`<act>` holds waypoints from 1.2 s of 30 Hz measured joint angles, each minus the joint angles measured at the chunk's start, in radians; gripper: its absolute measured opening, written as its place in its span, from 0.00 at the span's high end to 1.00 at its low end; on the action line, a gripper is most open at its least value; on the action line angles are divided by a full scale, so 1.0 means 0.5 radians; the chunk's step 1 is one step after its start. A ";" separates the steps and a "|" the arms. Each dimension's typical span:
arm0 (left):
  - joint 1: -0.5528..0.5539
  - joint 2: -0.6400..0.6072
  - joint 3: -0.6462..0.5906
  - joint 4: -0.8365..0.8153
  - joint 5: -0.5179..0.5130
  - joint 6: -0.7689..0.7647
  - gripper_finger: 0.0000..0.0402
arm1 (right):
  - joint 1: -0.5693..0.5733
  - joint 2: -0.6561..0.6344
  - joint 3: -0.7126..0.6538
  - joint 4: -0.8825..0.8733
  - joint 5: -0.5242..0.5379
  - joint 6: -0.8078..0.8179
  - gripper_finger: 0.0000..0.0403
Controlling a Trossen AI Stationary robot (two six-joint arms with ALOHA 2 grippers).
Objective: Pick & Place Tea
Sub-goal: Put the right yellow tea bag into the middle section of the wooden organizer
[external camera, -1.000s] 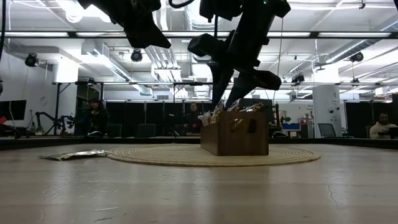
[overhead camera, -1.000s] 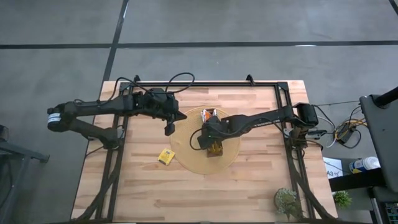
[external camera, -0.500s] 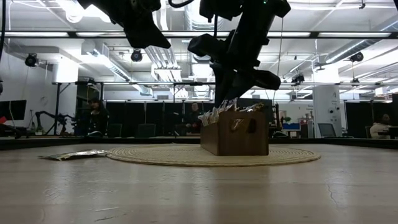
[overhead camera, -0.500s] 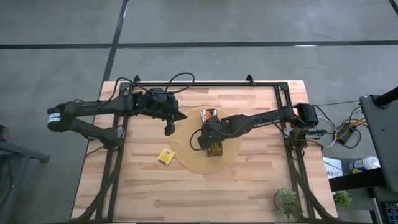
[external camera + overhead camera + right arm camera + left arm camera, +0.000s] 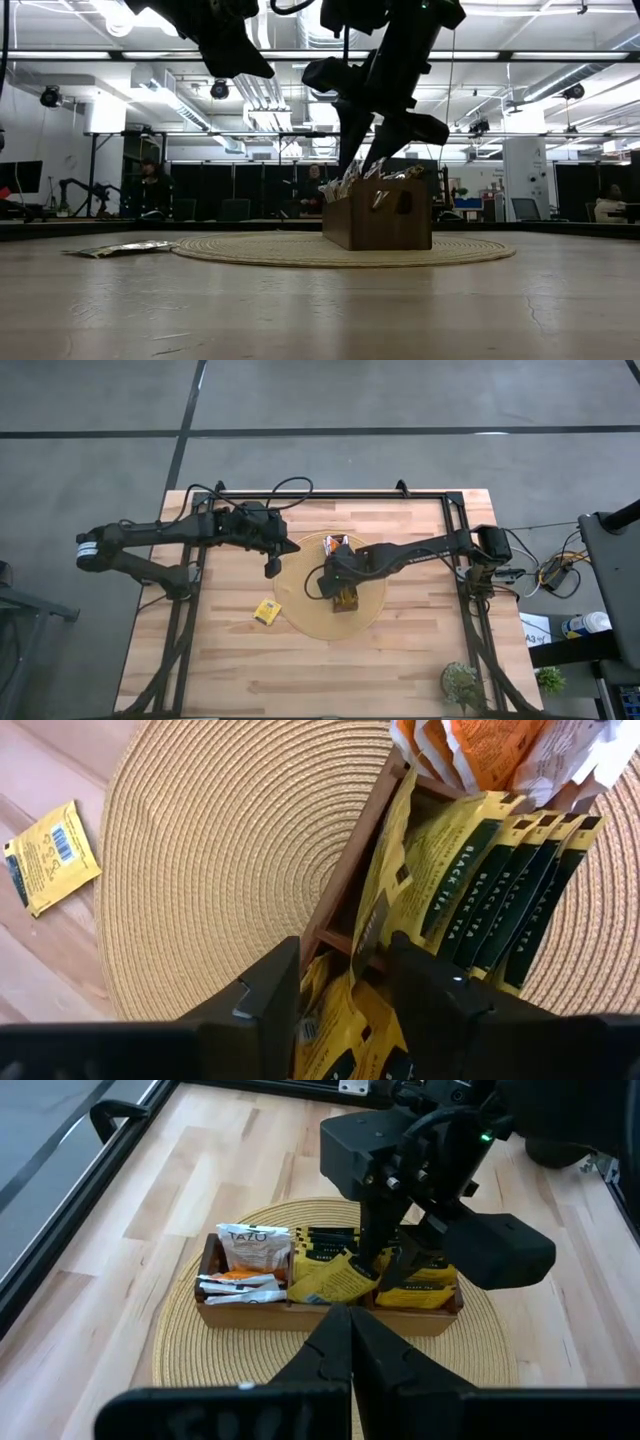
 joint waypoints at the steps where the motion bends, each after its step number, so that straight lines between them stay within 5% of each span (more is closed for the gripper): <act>1: 0.000 0.000 0.000 0.000 0.000 0.000 1.00 | -0.003 0.000 0.000 0.000 -0.001 0.003 0.63; 22: 0.000 0.000 0.000 0.002 -0.001 0.000 1.00 | -0.048 0.000 0.000 0.093 -0.017 -0.042 0.77; 36: 0.001 0.000 0.000 0.002 0.000 0.000 1.00 | -0.072 0.001 0.000 0.045 -0.017 -0.086 0.97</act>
